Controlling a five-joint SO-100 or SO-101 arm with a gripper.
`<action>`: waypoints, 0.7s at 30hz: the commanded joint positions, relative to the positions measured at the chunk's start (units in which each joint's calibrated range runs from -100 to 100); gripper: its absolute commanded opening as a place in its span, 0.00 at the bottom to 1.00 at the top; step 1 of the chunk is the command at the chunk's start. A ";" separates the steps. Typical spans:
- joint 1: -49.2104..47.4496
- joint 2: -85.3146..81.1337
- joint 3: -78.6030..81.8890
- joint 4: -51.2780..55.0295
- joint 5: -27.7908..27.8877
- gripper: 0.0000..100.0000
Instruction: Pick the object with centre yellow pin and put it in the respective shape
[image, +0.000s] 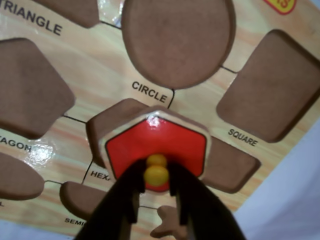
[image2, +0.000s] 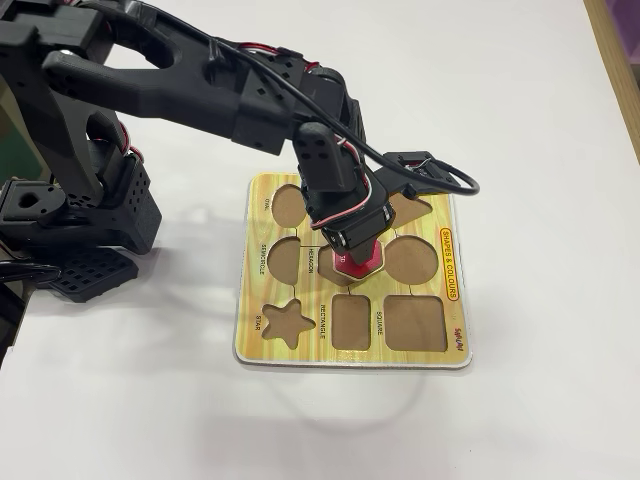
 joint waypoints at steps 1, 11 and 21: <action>-0.62 -0.44 -0.54 -0.84 -0.28 0.01; -0.62 -0.94 2.61 -0.24 -0.28 0.01; -0.82 -1.36 3.33 -0.24 -1.64 0.01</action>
